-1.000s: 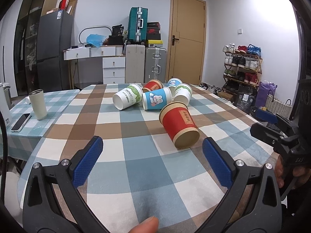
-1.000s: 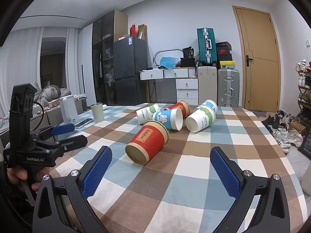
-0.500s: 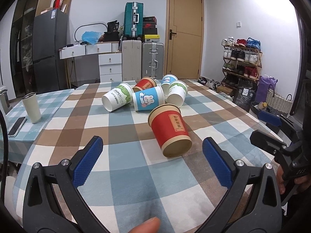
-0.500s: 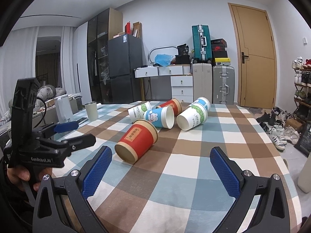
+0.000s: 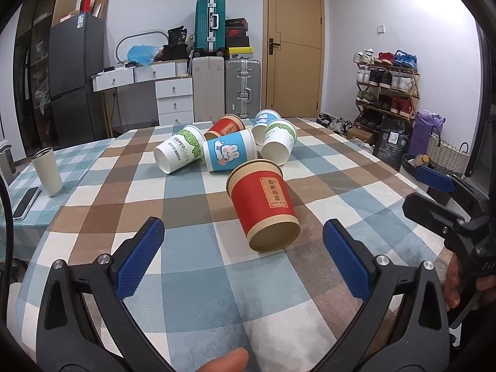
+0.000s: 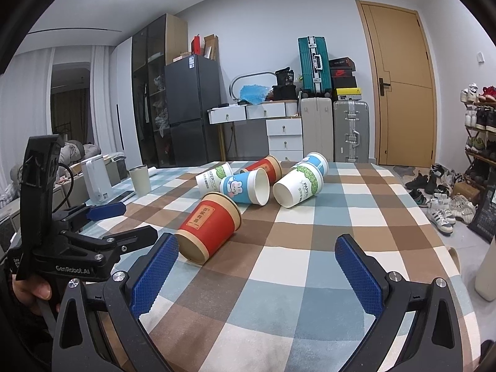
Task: Flip cup upright
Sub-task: 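Move the left gripper toward the red cup lying on its side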
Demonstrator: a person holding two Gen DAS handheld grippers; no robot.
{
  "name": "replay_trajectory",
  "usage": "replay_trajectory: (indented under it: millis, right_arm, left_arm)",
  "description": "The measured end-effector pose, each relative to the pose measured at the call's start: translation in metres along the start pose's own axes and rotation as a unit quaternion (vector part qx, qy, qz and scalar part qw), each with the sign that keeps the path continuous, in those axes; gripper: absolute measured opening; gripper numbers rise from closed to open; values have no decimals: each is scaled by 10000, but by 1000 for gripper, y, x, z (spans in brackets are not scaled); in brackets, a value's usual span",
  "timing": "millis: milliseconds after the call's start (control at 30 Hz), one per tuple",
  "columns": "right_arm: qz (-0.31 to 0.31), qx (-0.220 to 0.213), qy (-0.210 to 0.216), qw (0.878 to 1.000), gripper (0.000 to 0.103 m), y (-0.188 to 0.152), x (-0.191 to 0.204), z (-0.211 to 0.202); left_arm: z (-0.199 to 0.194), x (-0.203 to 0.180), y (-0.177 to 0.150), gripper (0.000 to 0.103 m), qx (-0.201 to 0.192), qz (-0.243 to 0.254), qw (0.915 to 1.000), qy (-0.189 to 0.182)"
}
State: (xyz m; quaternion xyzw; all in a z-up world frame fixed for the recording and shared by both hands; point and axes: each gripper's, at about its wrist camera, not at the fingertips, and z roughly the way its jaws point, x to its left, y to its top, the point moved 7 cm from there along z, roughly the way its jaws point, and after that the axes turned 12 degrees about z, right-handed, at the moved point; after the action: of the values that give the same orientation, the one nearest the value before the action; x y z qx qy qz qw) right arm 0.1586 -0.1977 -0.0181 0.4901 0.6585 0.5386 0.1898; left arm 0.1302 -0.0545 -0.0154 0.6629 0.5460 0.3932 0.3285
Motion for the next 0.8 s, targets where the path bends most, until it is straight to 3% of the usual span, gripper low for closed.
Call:
replay_trajectory:
  millis: [600,800]
  right_arm:
    - [59,47,-231,9997,103,3,-11,6]
    - [50,168,-313,9994,103,-1,-14,13]
  left_arm:
    - [52,5,10,102,667,-195,9975,118]
    - [69,2,9,101,875,-236,9959,-11]
